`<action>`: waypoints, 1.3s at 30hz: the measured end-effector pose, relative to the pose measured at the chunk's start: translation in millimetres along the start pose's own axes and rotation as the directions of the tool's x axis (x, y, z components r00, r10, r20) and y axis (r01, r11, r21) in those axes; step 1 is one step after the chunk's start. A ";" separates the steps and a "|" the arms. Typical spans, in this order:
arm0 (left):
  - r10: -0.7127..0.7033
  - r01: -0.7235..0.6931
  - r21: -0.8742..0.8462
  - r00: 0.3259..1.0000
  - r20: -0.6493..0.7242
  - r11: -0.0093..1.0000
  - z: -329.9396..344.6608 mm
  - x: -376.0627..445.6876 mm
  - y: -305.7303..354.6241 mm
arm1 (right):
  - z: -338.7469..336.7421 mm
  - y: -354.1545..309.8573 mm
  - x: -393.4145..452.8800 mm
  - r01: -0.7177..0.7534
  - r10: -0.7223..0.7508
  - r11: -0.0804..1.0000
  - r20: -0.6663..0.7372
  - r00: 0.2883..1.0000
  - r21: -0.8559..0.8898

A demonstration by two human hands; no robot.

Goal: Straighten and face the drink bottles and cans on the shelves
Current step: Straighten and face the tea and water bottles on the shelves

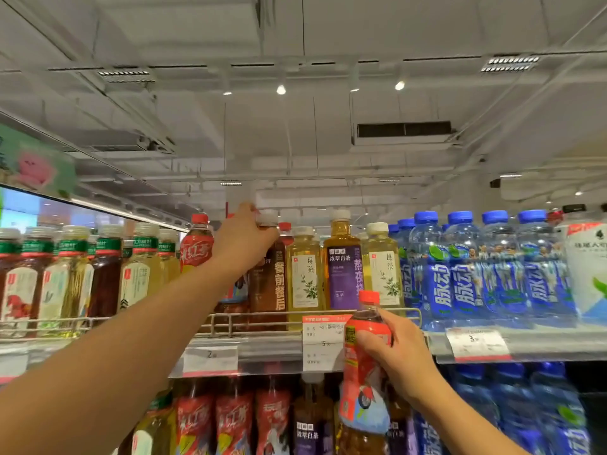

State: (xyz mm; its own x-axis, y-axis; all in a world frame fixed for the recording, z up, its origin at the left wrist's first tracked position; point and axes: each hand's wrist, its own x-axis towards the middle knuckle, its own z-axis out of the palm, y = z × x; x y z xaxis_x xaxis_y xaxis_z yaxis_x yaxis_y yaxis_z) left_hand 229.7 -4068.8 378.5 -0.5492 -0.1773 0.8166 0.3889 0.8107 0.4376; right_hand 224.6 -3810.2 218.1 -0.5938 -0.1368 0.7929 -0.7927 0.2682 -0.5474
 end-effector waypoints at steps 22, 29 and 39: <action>-0.150 0.149 0.226 0.989 -0.012 0.963 15.3 25.3 11.9 | -3.9 0.9 -0.2 -0.030 0.028 0.999 0.073 0.997 0.026; -0.094 0.111 0.208 0.992 -0.090 0.972 13.7 16.5 13.5 | -2.5 5.0 1.4 -0.023 0.022 1.000 0.058 0.998 0.002; 0.154 -0.126 0.099 0.909 -0.386 0.987 -23.2 -16.4 41.1 | -0.8 9.0 2.1 -0.017 0.017 1.000 0.055 0.998 0.013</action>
State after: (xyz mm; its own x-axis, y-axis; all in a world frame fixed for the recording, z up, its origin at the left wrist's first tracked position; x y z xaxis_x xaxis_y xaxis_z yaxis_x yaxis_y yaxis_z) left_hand 271.9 -4045.5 391.8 -0.1539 -0.2516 0.9555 0.3796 0.8778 0.2923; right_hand 216.4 -3807.3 215.0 -0.6135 -0.1849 0.7677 -0.7841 0.2583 -0.5644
